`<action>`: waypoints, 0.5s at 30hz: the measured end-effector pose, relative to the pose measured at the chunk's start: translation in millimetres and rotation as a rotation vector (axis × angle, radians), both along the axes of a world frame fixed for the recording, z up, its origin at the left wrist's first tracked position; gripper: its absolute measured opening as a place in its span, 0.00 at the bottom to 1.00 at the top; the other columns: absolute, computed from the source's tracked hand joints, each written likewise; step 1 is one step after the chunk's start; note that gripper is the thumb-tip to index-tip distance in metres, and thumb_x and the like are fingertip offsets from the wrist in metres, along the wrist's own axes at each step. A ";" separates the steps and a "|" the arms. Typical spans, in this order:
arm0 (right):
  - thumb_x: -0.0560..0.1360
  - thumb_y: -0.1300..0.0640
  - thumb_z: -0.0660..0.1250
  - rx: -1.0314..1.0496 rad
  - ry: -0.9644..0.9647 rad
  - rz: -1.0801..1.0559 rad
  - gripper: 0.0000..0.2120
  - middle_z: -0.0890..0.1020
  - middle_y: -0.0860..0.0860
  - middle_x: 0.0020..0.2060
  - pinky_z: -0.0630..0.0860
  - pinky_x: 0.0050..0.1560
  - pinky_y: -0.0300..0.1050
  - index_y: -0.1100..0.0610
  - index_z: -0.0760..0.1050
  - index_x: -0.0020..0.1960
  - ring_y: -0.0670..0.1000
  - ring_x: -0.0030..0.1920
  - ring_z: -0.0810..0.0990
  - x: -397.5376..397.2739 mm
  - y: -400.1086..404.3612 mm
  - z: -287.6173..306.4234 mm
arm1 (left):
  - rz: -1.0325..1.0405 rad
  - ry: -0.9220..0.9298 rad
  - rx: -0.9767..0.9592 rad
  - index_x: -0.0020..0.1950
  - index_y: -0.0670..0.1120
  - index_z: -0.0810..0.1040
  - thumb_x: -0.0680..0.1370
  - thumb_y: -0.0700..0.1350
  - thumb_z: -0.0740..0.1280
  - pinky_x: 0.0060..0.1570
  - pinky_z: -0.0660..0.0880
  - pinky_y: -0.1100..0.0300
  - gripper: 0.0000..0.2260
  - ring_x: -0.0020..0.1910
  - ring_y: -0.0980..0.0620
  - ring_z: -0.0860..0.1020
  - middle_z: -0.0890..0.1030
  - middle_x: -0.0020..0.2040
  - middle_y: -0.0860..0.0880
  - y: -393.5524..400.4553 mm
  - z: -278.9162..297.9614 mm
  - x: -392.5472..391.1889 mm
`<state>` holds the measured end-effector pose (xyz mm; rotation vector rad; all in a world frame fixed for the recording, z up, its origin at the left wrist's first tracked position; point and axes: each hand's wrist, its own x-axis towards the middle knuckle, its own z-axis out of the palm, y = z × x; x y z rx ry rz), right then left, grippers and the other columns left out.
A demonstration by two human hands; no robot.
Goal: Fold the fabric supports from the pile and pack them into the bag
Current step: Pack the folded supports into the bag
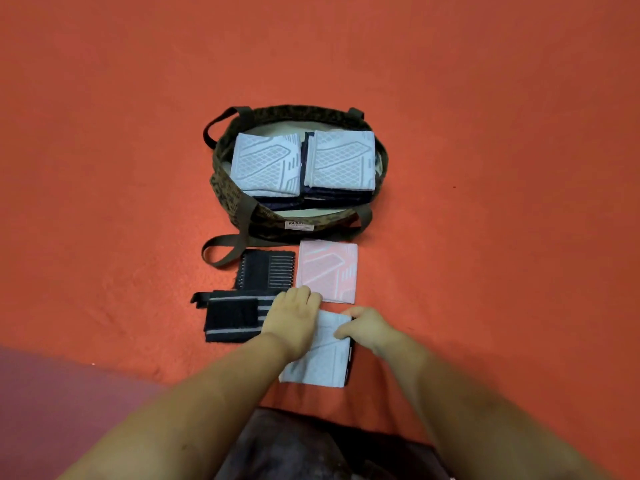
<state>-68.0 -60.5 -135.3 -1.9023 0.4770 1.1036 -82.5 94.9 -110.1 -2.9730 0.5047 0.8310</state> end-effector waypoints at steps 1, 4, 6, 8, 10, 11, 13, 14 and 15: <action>0.67 0.70 0.70 0.039 0.014 0.028 0.13 0.77 0.49 0.37 0.72 0.41 0.40 0.53 0.75 0.40 0.48 0.40 0.74 -0.3 -1.7 3.8 | -0.012 -0.005 -0.028 0.71 0.46 0.61 0.74 0.42 0.62 0.62 0.60 0.56 0.25 0.63 0.46 0.66 0.66 0.65 0.46 0.1 0.1 3.5; 0.67 0.73 0.65 0.132 0.093 0.051 0.16 0.75 0.49 0.36 0.68 0.39 0.38 0.52 0.74 0.39 0.48 0.40 0.72 -0.7 -6.2 15.5 | -0.065 0.172 -0.060 0.67 0.48 0.67 0.71 0.50 0.67 0.62 0.61 0.55 0.25 0.62 0.47 0.71 0.74 0.61 0.48 -0.7 6.6 18.4; 0.67 0.74 0.60 0.182 0.150 -0.012 0.16 0.74 0.50 0.36 0.68 0.41 0.41 0.53 0.74 0.38 0.51 0.42 0.72 3.5 -7.6 23.3 | -0.048 0.335 -0.072 0.61 0.50 0.74 0.70 0.53 0.70 0.56 0.67 0.56 0.21 0.55 0.48 0.75 0.79 0.56 0.49 0.9 16.0 31.2; 0.67 0.75 0.57 0.215 0.167 -0.071 0.16 0.74 0.51 0.35 0.70 0.39 0.41 0.54 0.73 0.37 0.51 0.41 0.73 15.3 -6.8 34.3 | 0.066 0.478 -0.147 0.55 0.48 0.79 0.69 0.54 0.73 0.48 0.71 0.59 0.18 0.47 0.50 0.76 0.81 0.50 0.49 7.2 29.9 44.3; 0.66 0.74 0.56 0.242 0.147 -0.123 0.15 0.74 0.51 0.34 0.71 0.38 0.40 0.55 0.73 0.36 0.51 0.39 0.74 34.3 -1.1 51.1 | 0.240 0.552 -0.262 0.50 0.45 0.81 0.68 0.53 0.75 0.44 0.72 0.61 0.17 0.42 0.52 0.76 0.80 0.44 0.50 21.7 45.8 59.4; 0.64 0.73 0.57 0.246 0.120 -0.140 0.14 0.74 0.51 0.33 0.71 0.38 0.40 0.55 0.73 0.36 0.52 0.38 0.74 45.9 4.0 61.8 | 0.337 0.568 -0.337 0.47 0.45 0.82 0.67 0.53 0.76 0.42 0.72 0.62 0.15 0.40 0.54 0.76 0.80 0.41 0.52 31.8 54.3 68.7; 0.58 0.68 0.60 0.239 0.040 -0.134 0.11 0.73 0.52 0.34 0.67 0.40 0.41 0.54 0.73 0.34 0.54 0.41 0.72 71.3 18.6 85.7 | 0.526 0.612 -0.527 0.43 0.48 0.82 0.66 0.50 0.78 0.40 0.72 0.65 0.11 0.38 0.57 0.79 0.81 0.37 0.56 54.8 73.7 86.7; 0.56 0.67 0.61 0.238 -0.009 -0.122 0.11 0.73 0.53 0.35 0.66 0.40 0.42 0.54 0.73 0.35 0.54 0.42 0.71 84.5 26.1 97.7 | 0.616 0.646 -0.644 0.44 0.49 0.82 0.65 0.49 0.78 0.43 0.74 0.65 0.12 0.41 0.56 0.81 0.83 0.40 0.55 65.9 83.6 95.8; 0.56 0.66 0.61 0.231 -0.059 -0.117 0.12 0.72 0.54 0.37 0.67 0.40 0.42 0.54 0.72 0.37 0.53 0.41 0.71 97.9 33.6 110.1 | 0.706 0.666 -0.760 0.48 0.48 0.82 0.65 0.49 0.77 0.49 0.76 0.62 0.14 0.47 0.54 0.82 0.84 0.44 0.53 76.8 91.6 105.0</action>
